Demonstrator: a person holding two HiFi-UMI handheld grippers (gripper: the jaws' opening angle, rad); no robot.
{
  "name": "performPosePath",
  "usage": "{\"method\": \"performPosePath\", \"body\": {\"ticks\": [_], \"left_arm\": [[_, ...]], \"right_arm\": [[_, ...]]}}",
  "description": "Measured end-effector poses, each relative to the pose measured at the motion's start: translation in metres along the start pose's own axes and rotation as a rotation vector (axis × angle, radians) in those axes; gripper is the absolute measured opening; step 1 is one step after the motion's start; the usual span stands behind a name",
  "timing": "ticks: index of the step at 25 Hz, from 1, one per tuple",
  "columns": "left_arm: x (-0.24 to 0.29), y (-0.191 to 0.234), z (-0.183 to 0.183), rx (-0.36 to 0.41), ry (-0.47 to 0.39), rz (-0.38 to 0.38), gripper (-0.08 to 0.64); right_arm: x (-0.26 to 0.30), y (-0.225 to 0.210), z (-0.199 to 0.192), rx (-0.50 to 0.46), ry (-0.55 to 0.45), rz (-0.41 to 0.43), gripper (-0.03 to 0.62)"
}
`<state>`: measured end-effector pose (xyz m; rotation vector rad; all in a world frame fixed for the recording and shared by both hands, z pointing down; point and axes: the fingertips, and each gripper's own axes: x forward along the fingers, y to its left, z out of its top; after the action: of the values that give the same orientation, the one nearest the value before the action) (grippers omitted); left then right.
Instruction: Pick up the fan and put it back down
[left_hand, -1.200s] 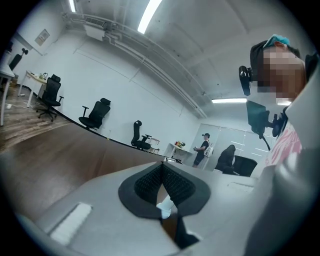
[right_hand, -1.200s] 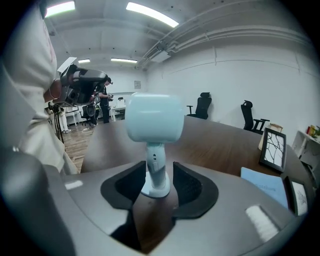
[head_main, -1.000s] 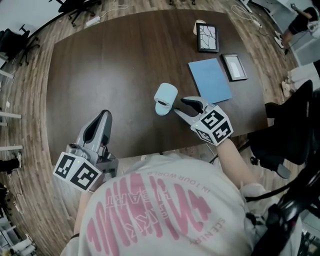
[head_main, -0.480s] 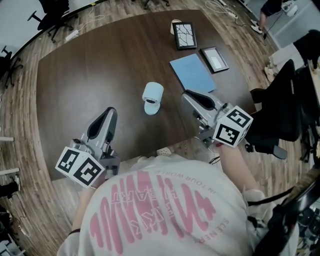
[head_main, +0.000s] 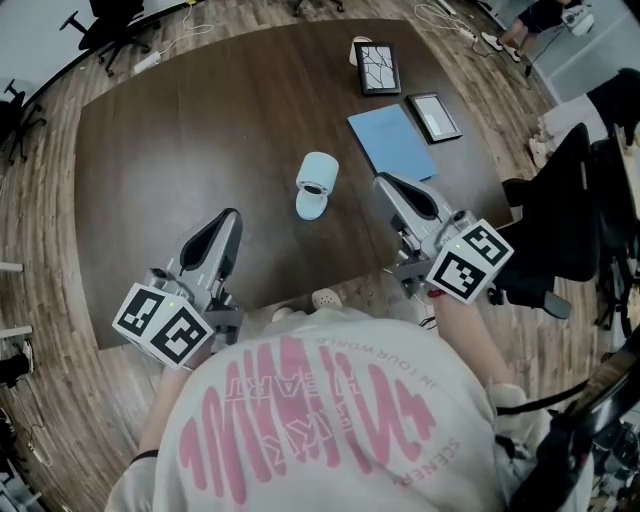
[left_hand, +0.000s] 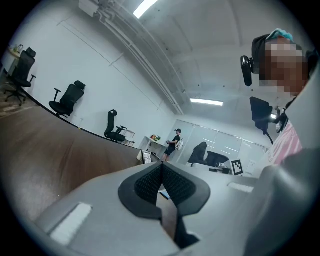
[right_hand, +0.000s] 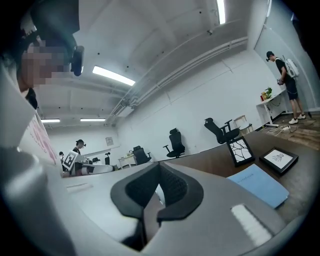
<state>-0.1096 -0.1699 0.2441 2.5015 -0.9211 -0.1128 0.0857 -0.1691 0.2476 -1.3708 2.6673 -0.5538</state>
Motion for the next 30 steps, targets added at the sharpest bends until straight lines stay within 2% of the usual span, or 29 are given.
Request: {"method": "performPosePath", "body": {"ticks": [14, 30], "left_arm": [[-0.009, 0.005, -0.001, -0.009, -0.012, 0.024, 0.02], [-0.012, 0.008, 0.005, -0.004, -0.033, 0.046, 0.02]], "right_arm": [[0.003, -0.002, -0.009, -0.029, 0.047, -0.021, 0.005], [0.006, -0.003, -0.016, -0.046, 0.083, -0.003, 0.005]]}}
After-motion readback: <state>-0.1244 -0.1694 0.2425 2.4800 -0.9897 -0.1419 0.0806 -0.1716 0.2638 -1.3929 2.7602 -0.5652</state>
